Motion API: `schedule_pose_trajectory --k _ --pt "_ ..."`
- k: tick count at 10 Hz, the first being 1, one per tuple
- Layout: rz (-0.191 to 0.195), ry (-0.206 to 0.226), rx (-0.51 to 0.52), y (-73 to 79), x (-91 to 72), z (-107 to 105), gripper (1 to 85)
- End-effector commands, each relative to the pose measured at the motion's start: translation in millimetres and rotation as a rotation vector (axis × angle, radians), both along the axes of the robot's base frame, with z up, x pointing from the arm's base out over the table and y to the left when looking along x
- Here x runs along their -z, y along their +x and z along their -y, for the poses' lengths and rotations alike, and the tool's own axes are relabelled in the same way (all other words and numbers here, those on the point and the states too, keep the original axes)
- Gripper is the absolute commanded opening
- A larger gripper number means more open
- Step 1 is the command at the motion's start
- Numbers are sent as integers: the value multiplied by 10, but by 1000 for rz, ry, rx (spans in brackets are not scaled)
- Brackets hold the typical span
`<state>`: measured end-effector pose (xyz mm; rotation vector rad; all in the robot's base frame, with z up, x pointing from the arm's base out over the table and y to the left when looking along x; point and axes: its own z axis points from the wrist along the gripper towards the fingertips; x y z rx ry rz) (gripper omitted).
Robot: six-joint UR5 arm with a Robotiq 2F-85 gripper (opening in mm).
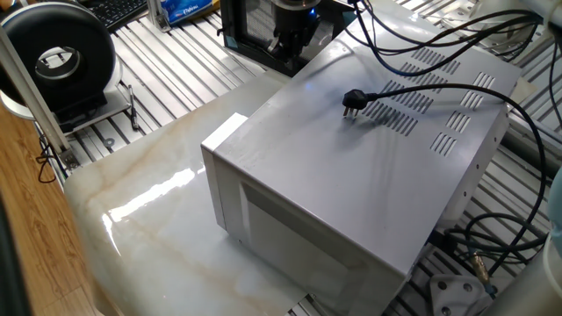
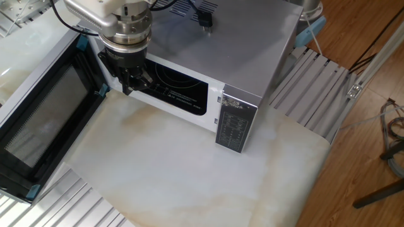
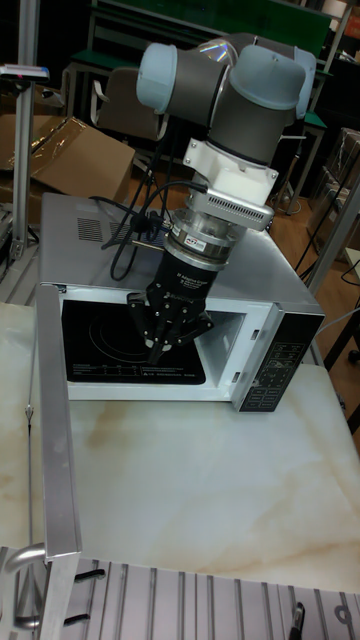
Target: Close the microwave door
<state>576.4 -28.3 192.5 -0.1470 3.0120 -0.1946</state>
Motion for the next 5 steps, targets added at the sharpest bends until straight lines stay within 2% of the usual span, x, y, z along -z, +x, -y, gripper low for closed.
schedule_pose_trajectory --k 1,5 --pt "3 11 -2 4 -6 -17 10" --pt "-2 7 -19 -11 -15 -8 10"
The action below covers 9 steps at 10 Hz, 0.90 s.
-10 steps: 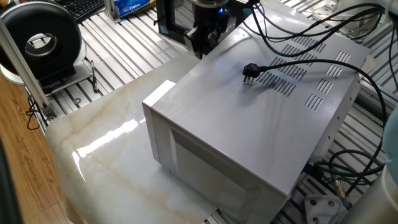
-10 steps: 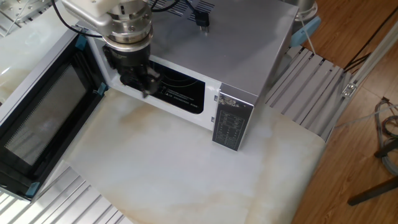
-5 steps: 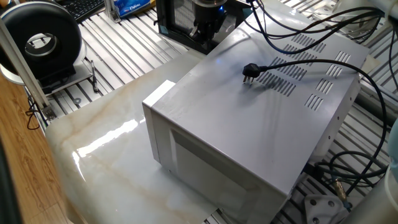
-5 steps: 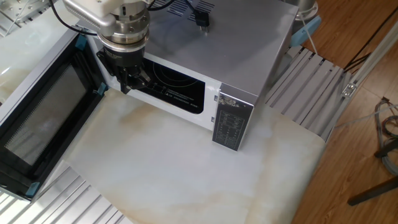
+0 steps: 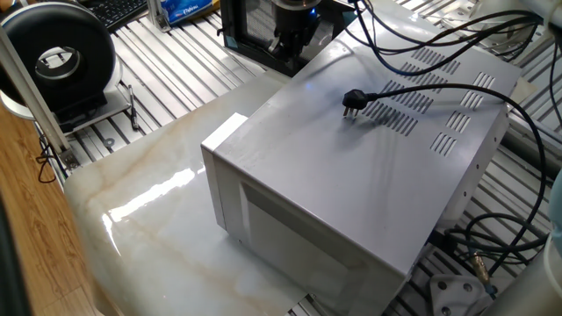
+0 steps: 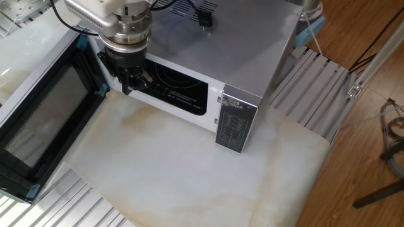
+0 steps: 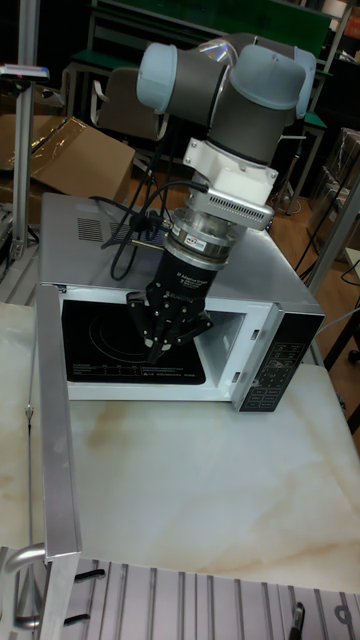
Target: Close the microwave door
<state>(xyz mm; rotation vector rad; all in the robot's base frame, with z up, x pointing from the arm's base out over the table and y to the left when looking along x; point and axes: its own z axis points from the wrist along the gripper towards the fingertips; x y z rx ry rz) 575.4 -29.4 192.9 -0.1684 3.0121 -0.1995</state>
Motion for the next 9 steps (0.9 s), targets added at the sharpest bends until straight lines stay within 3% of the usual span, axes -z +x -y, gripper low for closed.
schedule_pose_trajectory --k 1,9 --pt "-1 13 -1 -2 -9 -26 10" --pt "-2 34 30 -21 8 -53 10"
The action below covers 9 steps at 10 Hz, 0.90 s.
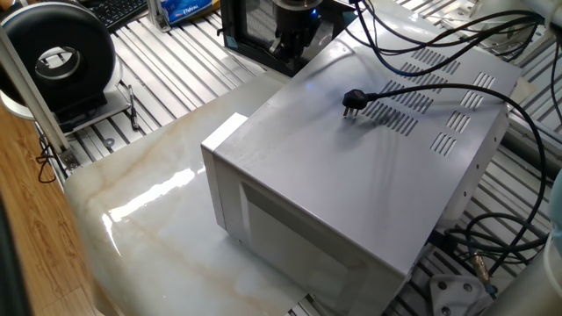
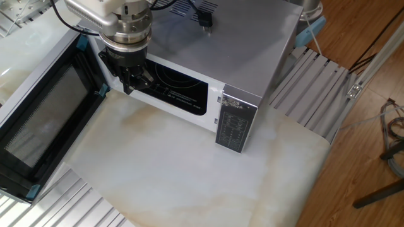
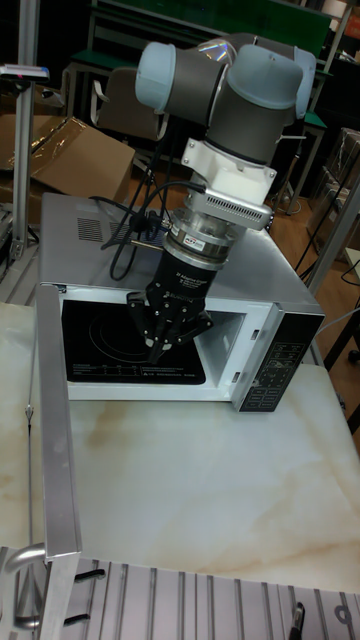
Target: Close the microwave door
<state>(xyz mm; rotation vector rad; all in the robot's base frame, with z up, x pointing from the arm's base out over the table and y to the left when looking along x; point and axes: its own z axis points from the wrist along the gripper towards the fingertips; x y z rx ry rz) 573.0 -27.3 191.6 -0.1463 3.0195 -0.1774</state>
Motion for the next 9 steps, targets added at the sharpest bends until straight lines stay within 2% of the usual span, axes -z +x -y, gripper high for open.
schedule_pose_trajectory --k 1,4,9 --pt "4 21 25 3 -5 -35 10" --pt "-4 25 37 -3 3 -54 10" --pt "-7 -18 -3 11 -15 28 10"
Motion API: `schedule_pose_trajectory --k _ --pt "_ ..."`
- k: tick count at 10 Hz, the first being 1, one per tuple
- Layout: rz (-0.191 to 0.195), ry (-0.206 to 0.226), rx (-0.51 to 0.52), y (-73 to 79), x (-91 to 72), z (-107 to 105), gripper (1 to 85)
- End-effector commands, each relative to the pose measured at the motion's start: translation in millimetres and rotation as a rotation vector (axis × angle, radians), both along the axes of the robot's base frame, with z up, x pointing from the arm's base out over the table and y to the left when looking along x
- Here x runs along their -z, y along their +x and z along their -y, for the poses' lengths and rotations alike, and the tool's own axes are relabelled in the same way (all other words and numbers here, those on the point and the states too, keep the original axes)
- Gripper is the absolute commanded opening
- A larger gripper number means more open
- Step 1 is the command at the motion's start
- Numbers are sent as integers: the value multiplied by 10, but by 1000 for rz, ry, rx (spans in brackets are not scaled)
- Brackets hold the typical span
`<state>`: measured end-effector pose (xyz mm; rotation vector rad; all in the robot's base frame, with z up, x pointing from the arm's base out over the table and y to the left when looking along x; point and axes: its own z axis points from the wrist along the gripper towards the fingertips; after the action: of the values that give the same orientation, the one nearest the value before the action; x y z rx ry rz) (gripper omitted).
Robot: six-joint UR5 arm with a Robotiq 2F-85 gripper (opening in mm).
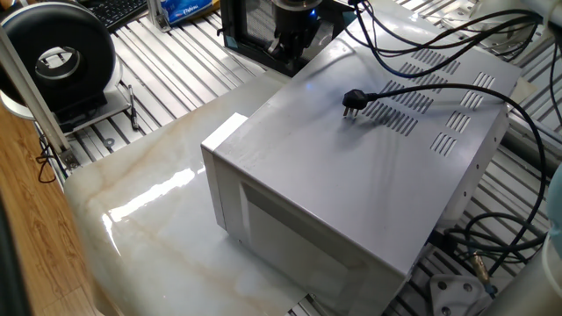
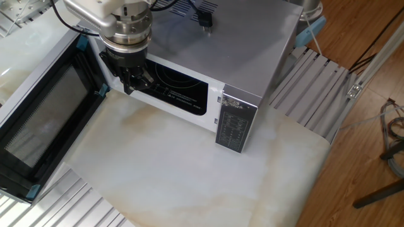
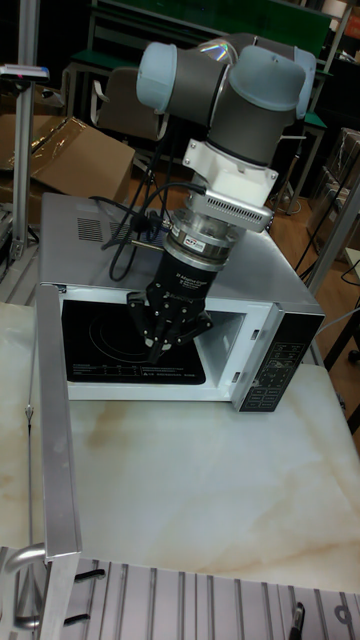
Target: Close the microwave door
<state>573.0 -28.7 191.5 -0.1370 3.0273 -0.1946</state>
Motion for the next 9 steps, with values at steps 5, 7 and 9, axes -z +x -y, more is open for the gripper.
schedule_pose_trajectory --k 5,7,9 --pt "-4 14 13 -15 13 -14 10" --pt "-4 9 -2 -10 14 -6 10" --pt "-10 62 29 -33 28 -133 10"
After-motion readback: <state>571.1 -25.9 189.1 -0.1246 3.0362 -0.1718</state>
